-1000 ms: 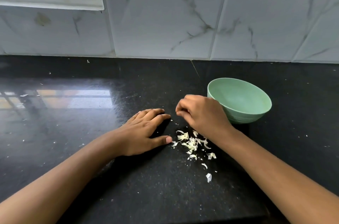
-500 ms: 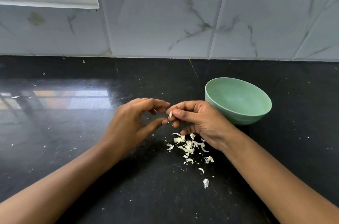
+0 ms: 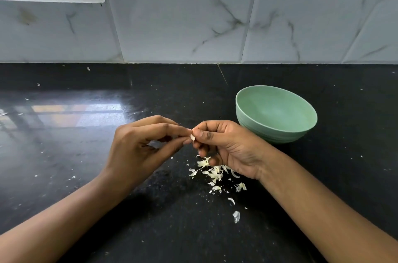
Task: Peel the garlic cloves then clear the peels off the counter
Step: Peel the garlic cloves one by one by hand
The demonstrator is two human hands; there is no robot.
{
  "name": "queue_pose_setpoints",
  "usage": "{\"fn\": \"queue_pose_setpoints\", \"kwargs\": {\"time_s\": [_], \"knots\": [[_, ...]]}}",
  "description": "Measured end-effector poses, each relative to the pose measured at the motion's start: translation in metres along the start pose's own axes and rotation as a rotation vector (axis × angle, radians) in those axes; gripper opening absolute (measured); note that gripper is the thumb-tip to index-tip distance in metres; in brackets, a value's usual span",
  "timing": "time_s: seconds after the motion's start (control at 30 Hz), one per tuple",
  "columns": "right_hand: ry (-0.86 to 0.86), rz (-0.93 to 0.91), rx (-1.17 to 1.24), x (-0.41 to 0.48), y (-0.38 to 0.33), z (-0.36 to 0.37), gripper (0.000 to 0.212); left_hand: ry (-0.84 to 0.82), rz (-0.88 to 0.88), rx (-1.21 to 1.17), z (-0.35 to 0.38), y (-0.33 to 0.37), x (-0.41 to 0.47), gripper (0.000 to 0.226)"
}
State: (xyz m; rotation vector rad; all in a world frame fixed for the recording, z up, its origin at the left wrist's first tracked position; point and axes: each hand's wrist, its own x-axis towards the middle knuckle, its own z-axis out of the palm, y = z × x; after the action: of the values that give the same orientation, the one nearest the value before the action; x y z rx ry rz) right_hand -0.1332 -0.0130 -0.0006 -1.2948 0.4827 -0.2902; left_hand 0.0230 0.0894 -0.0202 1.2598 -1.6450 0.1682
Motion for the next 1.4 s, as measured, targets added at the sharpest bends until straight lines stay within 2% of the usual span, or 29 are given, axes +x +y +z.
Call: {"fn": "queue_pose_setpoints", "kwargs": {"time_s": [0.1, 0.2, 0.4, 0.57, 0.9, 1.13, 1.4], "knots": [[0.020, 0.015, -0.010, 0.000, 0.001, 0.001, 0.015, 0.001, -0.004, -0.006, 0.000, 0.000, 0.000, 0.011], [0.063, -0.030, -0.045, 0.000, 0.001, 0.000, 0.006, -0.014, -0.029, 0.011, 0.000, 0.003, 0.001, 0.011], [0.093, -0.075, -0.076, -0.003, -0.006, -0.002, 0.008, -0.014, -0.146, 0.014, 0.002, 0.000, 0.001, 0.007], [0.109, -0.073, -0.111, -0.001, -0.004, -0.003, 0.005, -0.032, -0.154, 0.028, 0.003, -0.002, 0.001, 0.007], [0.121, -0.098, -0.219, 0.003, 0.000, -0.001, 0.009, -0.057, -0.223, 0.002, 0.003, -0.002, 0.001, 0.011], [0.140, -0.127, -0.321, 0.004, 0.007, 0.004, 0.014, -0.075, -0.364, -0.037, 0.005, -0.003, -0.002, 0.009], [0.232, -0.165, -0.426, 0.010, 0.014, 0.004, 0.015, -0.081, -0.420, -0.063, 0.005, 0.000, 0.000, 0.012]]}}
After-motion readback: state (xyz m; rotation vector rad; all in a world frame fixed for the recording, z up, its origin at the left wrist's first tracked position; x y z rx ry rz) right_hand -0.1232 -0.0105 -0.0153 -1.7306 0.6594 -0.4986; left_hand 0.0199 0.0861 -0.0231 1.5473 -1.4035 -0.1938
